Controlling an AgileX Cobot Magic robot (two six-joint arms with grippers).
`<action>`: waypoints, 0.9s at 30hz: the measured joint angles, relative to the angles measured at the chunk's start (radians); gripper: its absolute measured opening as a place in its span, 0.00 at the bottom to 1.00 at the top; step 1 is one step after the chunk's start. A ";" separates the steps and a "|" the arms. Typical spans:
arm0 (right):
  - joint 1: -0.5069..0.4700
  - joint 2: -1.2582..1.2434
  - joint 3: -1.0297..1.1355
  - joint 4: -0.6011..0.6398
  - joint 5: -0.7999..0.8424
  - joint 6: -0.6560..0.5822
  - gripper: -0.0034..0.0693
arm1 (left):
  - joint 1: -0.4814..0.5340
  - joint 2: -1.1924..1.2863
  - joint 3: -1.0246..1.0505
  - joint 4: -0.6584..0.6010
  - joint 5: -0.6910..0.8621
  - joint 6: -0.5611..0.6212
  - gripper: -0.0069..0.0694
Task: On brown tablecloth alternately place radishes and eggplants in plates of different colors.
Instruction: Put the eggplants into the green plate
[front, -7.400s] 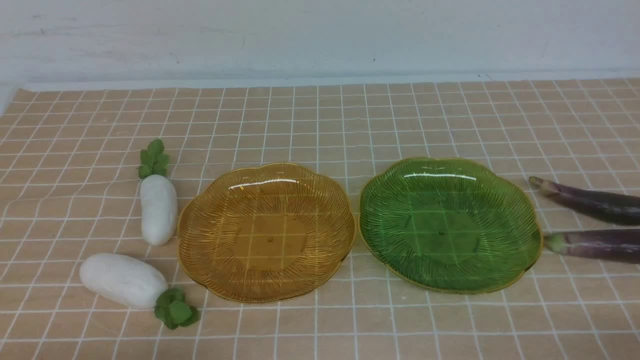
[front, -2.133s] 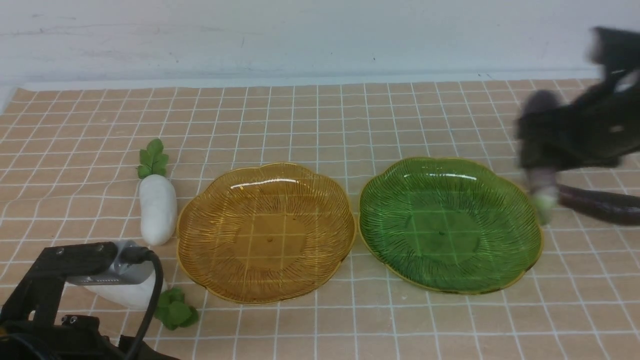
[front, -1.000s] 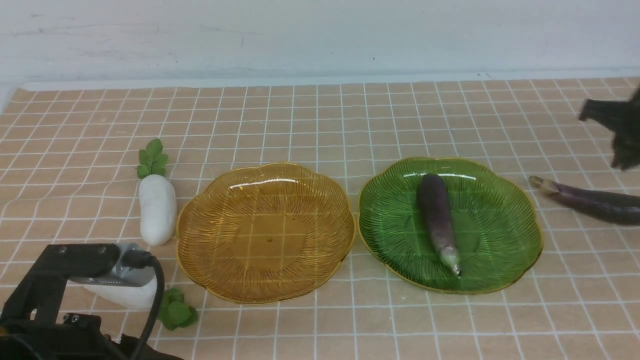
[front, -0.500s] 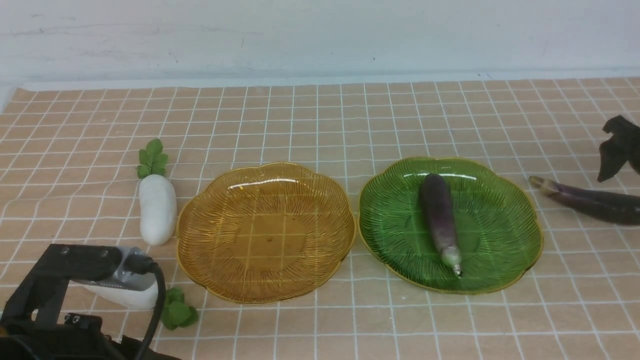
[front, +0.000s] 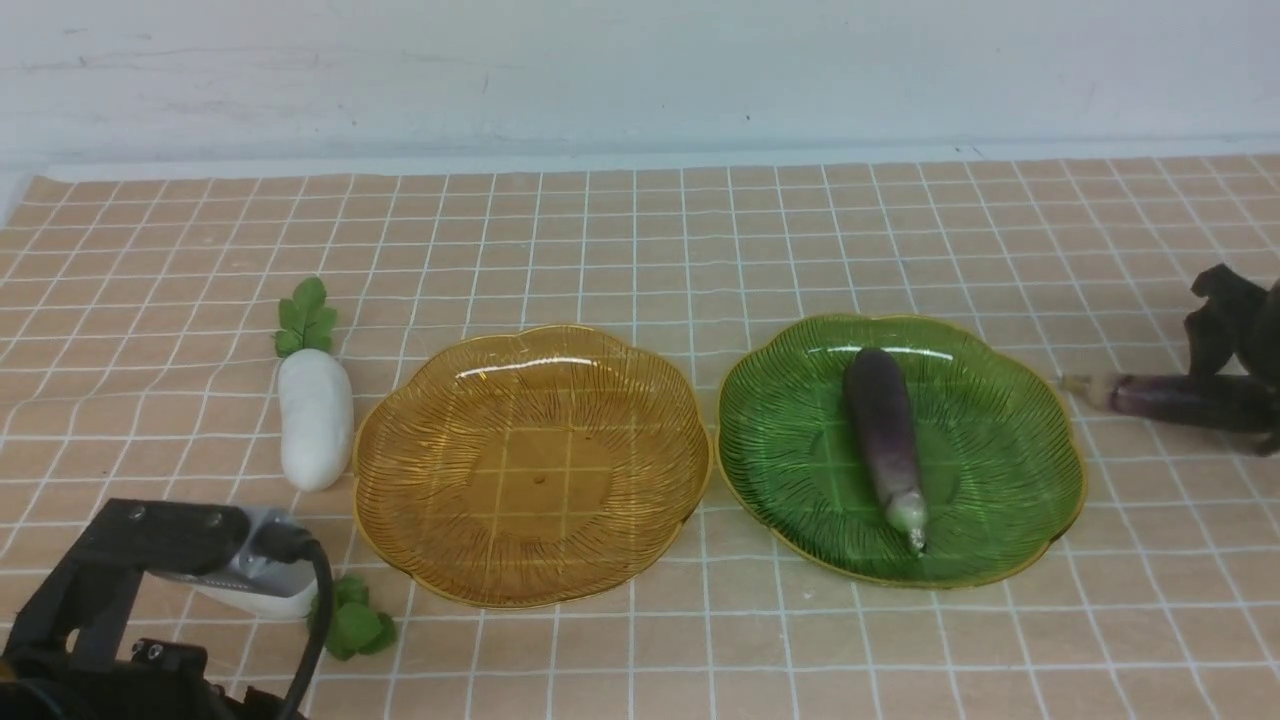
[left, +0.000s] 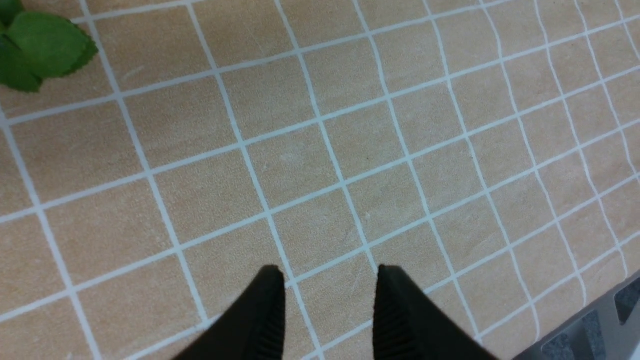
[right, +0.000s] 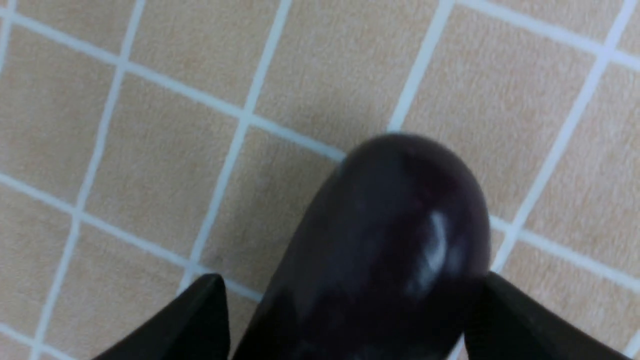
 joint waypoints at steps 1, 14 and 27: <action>0.000 0.002 0.000 -0.005 -0.001 -0.005 0.82 | 0.000 0.000 0.000 0.000 0.000 0.000 0.40; 0.000 -0.048 -0.104 0.040 0.047 -0.345 0.55 | 0.000 0.000 0.000 0.001 0.001 0.001 0.40; 0.290 -0.154 -0.231 0.361 0.355 -1.222 0.55 | 0.000 0.001 0.000 0.001 -0.129 -0.184 0.40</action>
